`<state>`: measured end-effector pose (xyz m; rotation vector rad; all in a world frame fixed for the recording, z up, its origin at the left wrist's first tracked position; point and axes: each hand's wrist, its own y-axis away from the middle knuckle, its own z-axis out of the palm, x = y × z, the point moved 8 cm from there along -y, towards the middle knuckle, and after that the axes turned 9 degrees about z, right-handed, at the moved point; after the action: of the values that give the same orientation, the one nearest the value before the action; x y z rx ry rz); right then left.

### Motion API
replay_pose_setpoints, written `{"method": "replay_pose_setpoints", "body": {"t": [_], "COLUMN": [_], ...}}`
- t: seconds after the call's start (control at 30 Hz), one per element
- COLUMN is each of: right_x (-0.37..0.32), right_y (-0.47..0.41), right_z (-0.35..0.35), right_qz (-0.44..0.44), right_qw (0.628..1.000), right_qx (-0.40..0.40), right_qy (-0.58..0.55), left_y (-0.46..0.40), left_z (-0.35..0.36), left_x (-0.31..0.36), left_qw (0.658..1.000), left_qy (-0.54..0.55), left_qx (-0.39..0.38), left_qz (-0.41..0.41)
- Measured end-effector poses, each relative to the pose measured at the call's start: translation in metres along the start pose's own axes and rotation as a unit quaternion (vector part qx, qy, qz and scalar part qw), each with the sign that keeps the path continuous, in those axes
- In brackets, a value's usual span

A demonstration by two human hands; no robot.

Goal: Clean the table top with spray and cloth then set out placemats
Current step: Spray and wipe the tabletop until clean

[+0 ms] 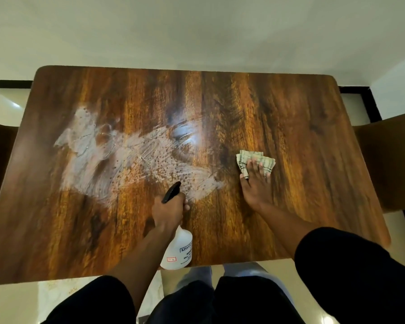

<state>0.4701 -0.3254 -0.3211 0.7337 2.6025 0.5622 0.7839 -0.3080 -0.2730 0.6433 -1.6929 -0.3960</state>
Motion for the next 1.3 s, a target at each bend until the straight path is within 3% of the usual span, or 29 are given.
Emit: {"method": "replay_pose_setpoints", "body": {"t": [0.17,0.3,0.43,0.57,0.67,0.8,0.97,1.1,1.2,1.3], "right_x": [-0.026,-0.066,-0.095,-0.088,-0.076,-0.031,0.029,0.026,-0.003,-0.041], "right_y": [0.012,0.047,0.089,0.094,0.078,0.04,0.004,0.005,0.026,0.06], "right_z": [0.011,0.041,0.078,0.08,0.064,0.031,-0.009,-0.006,0.01,0.038], "right_qz": [0.019,-0.121,-0.263,-0.334,-0.319,-0.209,-0.12,-0.069,-0.086,-0.196], "right_qw": [0.999,0.988,0.952,0.928,0.933,0.969,0.989,0.995,0.994,0.973], "right_qx": [-0.026,-0.04,-0.065,-0.07,-0.079,-0.06,-0.039,-0.045,-0.053,-0.073], "right_qy": [0.009,0.084,0.141,0.149,0.149,0.117,0.078,0.051,0.048,0.095], "left_y": [0.011,0.017,0.027,0.037,0.046,0.055,0.06,0.066,0.074,0.082], "left_z": [0.0,-0.005,-0.009,-0.011,-0.008,0.003,0.022,0.027,0.022,0.013], "left_x": [-0.008,-0.017,-0.024,-0.031,-0.034,-0.037,-0.04,-0.044,-0.05,-0.056], "left_qw": [1.0,1.0,0.999,0.998,0.996,0.996,0.997,0.997,0.995,0.992], "left_qy": [-0.003,-0.006,-0.006,-0.008,0.006,0.008,0.011,0.008,0.022,0.034], "left_qx": [0.006,0.023,0.043,0.061,0.083,0.093,0.078,0.072,0.095,0.119], "left_qz": [-0.003,-0.01,-0.01,-0.015,-0.016,-0.005,0.003,0.011,0.003,-0.002]}}
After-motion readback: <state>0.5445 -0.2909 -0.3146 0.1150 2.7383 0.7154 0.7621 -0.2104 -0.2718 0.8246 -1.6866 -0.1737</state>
